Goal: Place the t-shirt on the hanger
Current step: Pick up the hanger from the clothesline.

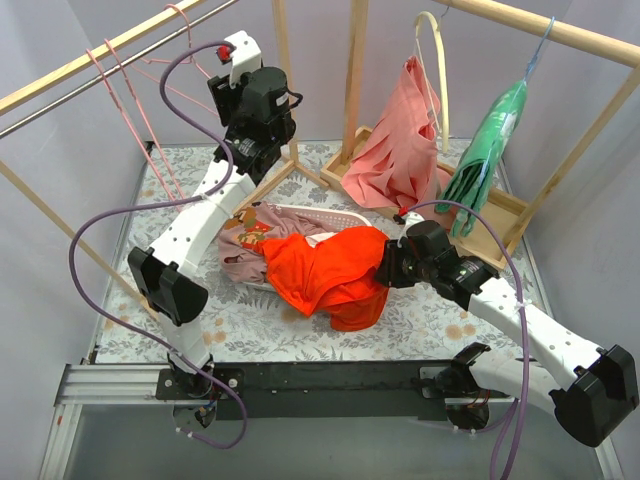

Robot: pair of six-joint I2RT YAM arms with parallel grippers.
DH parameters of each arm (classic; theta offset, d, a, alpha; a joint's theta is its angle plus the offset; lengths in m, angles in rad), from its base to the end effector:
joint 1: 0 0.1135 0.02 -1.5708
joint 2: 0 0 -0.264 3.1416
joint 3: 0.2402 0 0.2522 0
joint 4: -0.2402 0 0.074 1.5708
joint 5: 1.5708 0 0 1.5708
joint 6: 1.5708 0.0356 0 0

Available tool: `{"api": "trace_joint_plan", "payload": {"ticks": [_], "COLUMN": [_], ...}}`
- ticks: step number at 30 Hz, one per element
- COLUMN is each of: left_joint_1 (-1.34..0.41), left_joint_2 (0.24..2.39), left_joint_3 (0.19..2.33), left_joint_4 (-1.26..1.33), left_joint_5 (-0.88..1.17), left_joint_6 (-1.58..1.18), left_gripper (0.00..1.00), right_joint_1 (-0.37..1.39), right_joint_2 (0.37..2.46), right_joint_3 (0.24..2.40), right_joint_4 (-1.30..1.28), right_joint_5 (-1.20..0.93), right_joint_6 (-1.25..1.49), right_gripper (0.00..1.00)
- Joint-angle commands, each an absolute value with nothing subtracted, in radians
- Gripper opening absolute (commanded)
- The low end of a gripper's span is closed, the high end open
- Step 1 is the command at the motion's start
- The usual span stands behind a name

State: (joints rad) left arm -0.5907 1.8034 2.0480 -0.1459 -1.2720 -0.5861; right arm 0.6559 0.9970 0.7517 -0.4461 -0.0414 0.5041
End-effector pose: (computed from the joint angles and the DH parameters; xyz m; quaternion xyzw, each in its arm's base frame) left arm 0.3413 -0.1879 0.4962 -0.4390 0.5411 0.0008 0.7173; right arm 0.1681 0.1313 0.2641 -0.0774 0.9014 0.2489 0.3457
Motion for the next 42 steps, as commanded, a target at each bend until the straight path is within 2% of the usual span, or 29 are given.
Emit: {"api": "trace_joint_plan", "payload": {"ticks": [1,7,10,11,15,26,34,42], "left_joint_1": [-0.52,-0.515,-0.515,-0.515,-0.515,-0.578,-0.669,-0.675], "left_joint_2": [1.781,1.755,1.75,1.744,1.721,1.635,1.568,1.459], "left_joint_3": [2.095,2.043,2.037,2.036,2.033,1.999,1.97,1.956], "left_joint_4": [-0.569,-0.612,-0.618,-0.615,-0.571,-0.447,-0.515,-0.735], "left_joint_5": [-1.097,-1.075,-1.077,-1.077,-1.071,-1.042,-0.951,-0.662], "left_joint_6": [-0.992,-1.032,-1.035,-1.029,-0.988,-0.836,-0.871,-1.034], "left_gripper": [0.52,0.42,0.29,0.19,0.0,0.0,0.0,0.0], "right_joint_1": [0.658,0.658,0.658,0.658,0.658,0.658,0.658,0.658], "right_joint_2": [0.988,0.991,0.996,0.999,1.003,1.015,1.016,0.994], "right_joint_3": [0.762,0.746,0.749,0.752,0.75,0.747,0.752,0.767], "right_joint_4": [-0.425,-0.422,-0.419,-0.419,-0.413,-0.397,-0.388,-0.391], "right_joint_5": [-0.06,-0.06,-0.06,-0.06,-0.058,-0.057,-0.045,-0.025], "right_joint_6": [0.483,0.485,0.486,0.485,0.485,0.483,0.483,0.486], "right_gripper": [0.37,0.37,0.36,0.37,0.37,0.36,0.37,0.37]}}
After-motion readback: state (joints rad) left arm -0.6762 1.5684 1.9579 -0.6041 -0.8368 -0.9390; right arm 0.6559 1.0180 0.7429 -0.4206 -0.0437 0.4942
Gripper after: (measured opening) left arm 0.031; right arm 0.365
